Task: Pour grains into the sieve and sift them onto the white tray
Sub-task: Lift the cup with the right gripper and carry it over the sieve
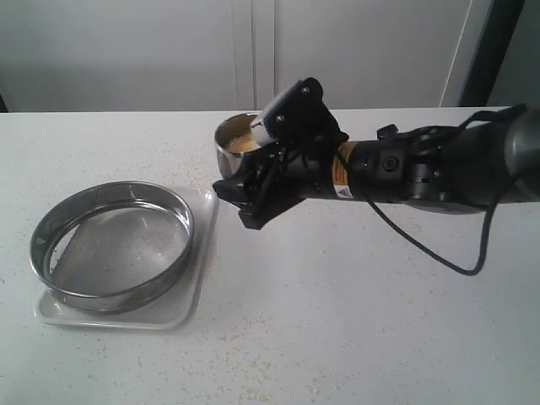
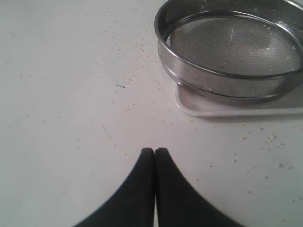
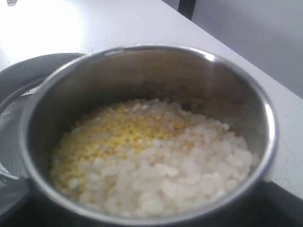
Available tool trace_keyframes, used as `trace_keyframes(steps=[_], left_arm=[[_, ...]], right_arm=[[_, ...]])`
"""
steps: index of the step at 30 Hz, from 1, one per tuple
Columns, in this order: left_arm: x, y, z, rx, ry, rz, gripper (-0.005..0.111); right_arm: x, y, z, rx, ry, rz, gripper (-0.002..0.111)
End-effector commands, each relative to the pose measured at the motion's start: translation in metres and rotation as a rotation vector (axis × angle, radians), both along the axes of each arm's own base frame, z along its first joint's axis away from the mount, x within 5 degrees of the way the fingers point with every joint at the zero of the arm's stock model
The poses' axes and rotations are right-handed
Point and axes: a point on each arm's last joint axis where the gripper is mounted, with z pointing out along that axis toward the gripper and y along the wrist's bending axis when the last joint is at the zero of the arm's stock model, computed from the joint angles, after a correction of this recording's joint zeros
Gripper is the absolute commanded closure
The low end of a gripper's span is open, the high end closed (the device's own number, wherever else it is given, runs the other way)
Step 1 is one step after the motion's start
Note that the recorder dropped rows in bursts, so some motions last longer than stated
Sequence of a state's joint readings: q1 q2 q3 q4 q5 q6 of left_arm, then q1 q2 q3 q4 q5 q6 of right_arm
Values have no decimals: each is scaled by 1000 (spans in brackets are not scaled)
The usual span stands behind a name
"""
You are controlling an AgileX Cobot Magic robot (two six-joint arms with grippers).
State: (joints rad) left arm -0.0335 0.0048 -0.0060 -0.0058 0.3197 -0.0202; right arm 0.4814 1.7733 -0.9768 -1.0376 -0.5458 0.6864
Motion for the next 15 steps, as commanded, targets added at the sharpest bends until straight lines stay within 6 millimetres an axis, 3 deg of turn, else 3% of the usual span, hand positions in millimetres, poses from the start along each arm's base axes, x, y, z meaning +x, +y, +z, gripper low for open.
trace_keyframes(steps=[1,15], left_arm=[[-1,0,-3,-10,15,1,107],[-1,0,-3,-10,15,1,107]], right_arm=[[4,19,12,-2,-7,6,108],[34,82,5,-89,16,-45,108]])
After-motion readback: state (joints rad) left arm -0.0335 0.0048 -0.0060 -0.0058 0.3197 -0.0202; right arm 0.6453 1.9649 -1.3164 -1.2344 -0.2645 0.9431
